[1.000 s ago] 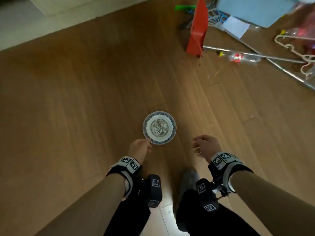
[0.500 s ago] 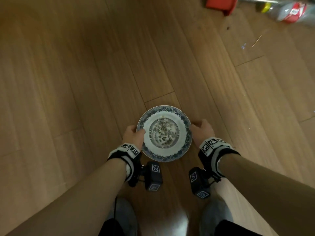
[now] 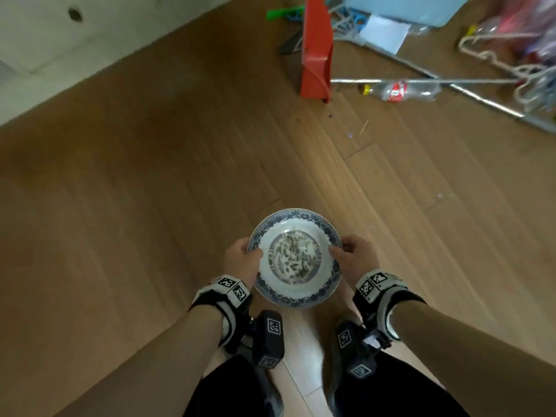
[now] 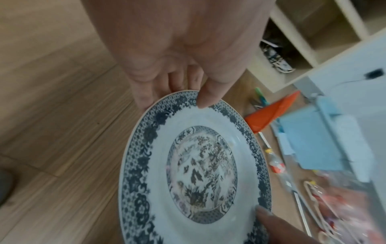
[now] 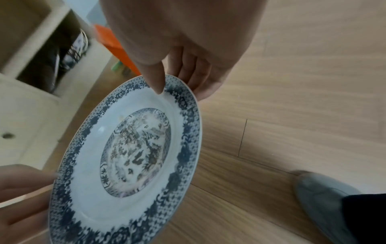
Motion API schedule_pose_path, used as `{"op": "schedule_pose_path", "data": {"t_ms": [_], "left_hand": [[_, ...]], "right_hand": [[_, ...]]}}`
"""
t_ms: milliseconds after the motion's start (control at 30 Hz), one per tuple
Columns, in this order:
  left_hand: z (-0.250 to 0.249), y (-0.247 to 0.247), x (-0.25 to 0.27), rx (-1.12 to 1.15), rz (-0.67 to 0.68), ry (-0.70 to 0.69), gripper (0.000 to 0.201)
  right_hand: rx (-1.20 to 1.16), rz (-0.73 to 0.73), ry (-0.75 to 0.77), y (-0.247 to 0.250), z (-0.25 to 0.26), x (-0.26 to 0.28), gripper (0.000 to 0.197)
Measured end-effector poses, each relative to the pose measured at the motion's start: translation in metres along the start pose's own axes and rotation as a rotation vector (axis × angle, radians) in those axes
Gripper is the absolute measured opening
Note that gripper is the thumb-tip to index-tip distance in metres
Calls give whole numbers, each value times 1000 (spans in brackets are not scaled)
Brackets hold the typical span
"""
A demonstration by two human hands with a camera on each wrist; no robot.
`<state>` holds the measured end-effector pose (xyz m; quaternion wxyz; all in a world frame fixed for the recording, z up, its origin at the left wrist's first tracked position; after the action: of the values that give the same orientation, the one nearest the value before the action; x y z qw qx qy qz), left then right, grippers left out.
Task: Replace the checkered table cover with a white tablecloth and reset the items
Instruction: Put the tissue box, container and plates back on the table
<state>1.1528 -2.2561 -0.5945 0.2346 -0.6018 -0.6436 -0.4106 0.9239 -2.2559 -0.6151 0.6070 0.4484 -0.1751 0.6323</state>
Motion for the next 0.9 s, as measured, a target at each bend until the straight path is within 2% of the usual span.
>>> {"op": "schedule_pose_path", "data": {"t_ms": [133, 333, 500, 733, 900], "left_hand": [[-105, 8, 105, -92, 51, -65, 21], [-248, 5, 245, -173, 120, -162, 19], [-340, -16, 332, -225, 136, -274, 18], [-423, -81, 398, -249, 294, -411, 11], [-442, -146, 435, -496, 524, -551, 10]], "right_hand": [[-101, -50, -2, 72, 58, 101, 3], [-232, -103, 37, 173, 145, 212, 10], [-341, -185, 124, 265, 201, 296, 10], [-479, -418, 101, 359, 200, 382, 10], [-577, -660, 62, 385, 154, 454, 13]]}}
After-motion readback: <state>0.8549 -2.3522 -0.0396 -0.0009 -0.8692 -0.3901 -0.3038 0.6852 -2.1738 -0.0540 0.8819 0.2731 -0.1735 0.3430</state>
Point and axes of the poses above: each hand's wrist, its own x-axis away from the middle knuckle, its own y-axis out of the back of the hand, z = x × y, the point moved 2 cm from there along -x, towards the middle knuckle, and after that the axes turned 8 degrees about z, right-handed, at the moved point
